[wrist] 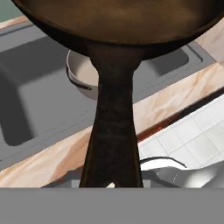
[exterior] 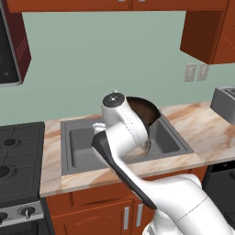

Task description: Move the pot and pan from the stove into the sink.

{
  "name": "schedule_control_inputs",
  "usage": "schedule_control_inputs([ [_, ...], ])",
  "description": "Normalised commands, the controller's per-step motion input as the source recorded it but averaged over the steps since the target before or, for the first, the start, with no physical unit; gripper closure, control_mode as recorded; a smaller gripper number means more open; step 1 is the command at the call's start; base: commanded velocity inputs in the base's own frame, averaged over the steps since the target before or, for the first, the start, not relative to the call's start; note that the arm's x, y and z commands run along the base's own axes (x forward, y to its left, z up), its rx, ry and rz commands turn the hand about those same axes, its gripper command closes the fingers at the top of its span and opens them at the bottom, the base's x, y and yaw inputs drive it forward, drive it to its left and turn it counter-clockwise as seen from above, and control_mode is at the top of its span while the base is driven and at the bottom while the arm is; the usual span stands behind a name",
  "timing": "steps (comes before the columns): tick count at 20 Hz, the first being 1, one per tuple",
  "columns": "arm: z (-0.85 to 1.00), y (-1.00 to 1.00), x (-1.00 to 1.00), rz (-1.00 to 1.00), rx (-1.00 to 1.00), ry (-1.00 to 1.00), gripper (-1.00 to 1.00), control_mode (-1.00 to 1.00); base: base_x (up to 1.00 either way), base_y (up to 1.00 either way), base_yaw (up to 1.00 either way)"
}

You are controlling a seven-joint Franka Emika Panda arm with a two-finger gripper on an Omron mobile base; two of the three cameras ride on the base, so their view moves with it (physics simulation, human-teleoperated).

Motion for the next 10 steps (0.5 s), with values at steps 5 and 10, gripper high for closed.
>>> schedule_control_inputs([
  [5, -0.08, 0.00, -0.08, 0.07, -0.04, 0.13, 1.00, -1.00, 0.00, 0.00, 0.00],
  [10, -0.16, 0.03, 0.09, 0.02, -0.07, 0.21, 1.00, -1.00, 0.00, 0.00, 0.00],
])
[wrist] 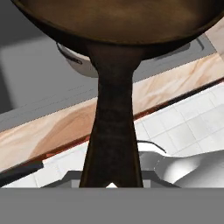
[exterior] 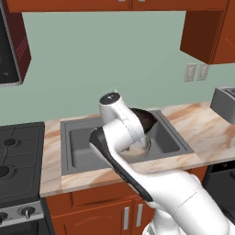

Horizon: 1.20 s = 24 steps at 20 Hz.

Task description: Move the pot and pan from the stove into the sink.

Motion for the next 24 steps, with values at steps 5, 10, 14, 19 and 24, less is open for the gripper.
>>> schedule_control_inputs([
  [5, -0.11, 0.05, 0.35, 0.00, -0.07, 0.24, 1.00, -1.00, 0.00, 0.00, 0.00],
  [10, -0.03, 0.03, 0.57, 0.00, -0.05, 0.21, 1.00, -1.00, 0.00, 0.00, 0.00],
  [14, -0.01, 0.07, 0.68, -0.01, -0.03, 0.20, 1.00, -1.00, 0.00, 0.00, 0.00],
  [19, -0.11, 0.12, 0.65, -0.03, -0.05, 0.22, 1.00, -1.00, 0.00, 0.00, 0.00],
  [24, -0.30, 0.16, 0.52, -0.02, -0.09, 0.22, 1.00, -1.00, 0.00, 0.00, 0.00],
])
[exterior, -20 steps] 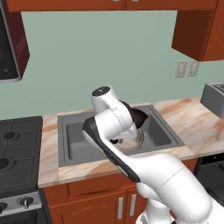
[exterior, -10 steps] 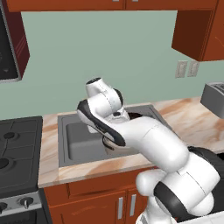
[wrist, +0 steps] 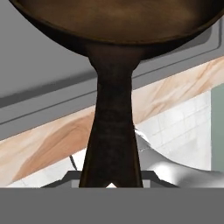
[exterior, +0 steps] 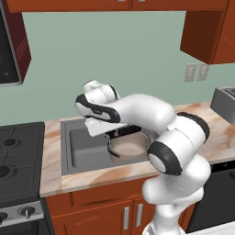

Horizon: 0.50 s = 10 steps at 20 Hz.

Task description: Move the pot and pan from the stove into the sink.

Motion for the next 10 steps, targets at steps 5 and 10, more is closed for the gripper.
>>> schedule_control_inputs([
  [5, -0.32, 0.29, 0.39, -0.01, -0.16, 0.17, 1.00, -1.00, 0.00, 0.00, 0.00],
  [10, -0.32, 0.42, 0.16, 0.00, -0.20, 0.09, 1.00, -1.00, 0.00, 0.00, 0.00],
])
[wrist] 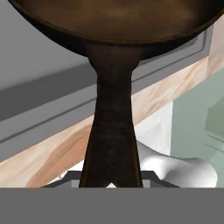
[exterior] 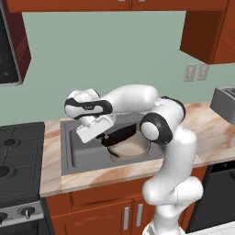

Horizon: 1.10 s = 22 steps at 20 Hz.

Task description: Move the pot and pan from the stove into the sink.

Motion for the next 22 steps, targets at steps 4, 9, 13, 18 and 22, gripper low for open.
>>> schedule_control_inputs([
  [4, -0.27, 0.38, 0.05, 0.00, -0.19, 0.01, 1.00, -1.00, 0.00, 0.00, 0.00],
  [9, -0.04, 0.03, 0.00, 0.00, -0.03, 0.00, 1.00, -1.00, 0.00, 0.00, 0.00],
  [13, -0.23, 0.00, 0.00, 0.00, -0.06, 0.00, 1.00, -1.00, 0.00, 0.00, 0.00],
  [18, -0.35, 0.00, 0.00, 0.00, -0.08, -0.01, 1.00, -1.00, 0.00, 0.00, 0.00],
  [22, -0.33, -0.05, -0.05, 0.00, -0.05, -0.06, 1.00, -1.00, 0.00, 0.00, 0.00],
])
